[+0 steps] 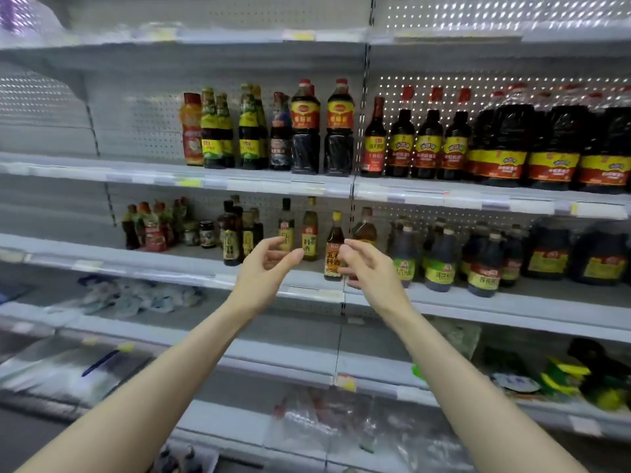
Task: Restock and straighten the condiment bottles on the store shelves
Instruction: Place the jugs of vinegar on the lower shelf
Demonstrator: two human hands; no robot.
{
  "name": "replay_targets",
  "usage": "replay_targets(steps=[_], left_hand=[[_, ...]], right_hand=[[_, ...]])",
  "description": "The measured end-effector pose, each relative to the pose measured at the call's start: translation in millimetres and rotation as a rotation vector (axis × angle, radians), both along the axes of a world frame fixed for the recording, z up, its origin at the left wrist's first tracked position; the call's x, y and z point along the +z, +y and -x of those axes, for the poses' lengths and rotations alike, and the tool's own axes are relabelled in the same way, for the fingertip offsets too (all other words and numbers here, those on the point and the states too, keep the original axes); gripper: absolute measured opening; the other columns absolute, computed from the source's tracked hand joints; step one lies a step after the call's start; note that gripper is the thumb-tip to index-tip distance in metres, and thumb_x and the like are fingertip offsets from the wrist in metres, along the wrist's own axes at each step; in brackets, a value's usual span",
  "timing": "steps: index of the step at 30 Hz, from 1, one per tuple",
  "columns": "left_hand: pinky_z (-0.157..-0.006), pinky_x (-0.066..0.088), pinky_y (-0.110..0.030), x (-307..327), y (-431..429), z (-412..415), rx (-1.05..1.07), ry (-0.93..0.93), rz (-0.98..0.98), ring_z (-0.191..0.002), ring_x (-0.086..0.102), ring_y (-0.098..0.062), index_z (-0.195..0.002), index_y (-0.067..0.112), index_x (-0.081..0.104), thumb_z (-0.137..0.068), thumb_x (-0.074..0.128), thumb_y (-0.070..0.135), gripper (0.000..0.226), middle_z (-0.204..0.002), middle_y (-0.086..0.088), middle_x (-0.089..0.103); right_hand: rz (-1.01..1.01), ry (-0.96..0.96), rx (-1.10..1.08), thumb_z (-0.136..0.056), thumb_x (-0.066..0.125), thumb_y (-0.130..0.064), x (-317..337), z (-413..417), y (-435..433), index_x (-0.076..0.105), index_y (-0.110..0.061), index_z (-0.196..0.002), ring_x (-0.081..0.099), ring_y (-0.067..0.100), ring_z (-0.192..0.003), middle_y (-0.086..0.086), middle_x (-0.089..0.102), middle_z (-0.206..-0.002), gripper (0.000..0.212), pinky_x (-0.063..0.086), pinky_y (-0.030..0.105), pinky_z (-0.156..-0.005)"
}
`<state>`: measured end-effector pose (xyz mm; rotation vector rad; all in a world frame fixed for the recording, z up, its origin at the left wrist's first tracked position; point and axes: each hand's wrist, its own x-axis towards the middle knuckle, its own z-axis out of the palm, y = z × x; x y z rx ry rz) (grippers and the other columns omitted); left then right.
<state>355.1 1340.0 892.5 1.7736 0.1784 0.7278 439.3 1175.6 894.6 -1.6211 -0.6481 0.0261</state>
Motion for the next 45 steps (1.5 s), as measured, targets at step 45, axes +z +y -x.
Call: replay_targets(steps=[45], left_hand=[[-0.067, 0.044, -0.018, -816, 185, -103, -0.045, 1.129, 0.423, -0.073, 0.054, -0.005, -0.123, 0.01, 0.056, -0.091, 0.064, 0.025, 0.037, -0.084, 0.004, 0.057]], right_hand=[[0.587, 1.087, -0.259, -0.095, 0.059, -0.025, -829, -75, 188, 0.061, -0.018, -0.079, 0.058, 0.01, -0.071, -0.005, 0.062, -0.073, 0.017, 0.042, 0.023, -0.067]])
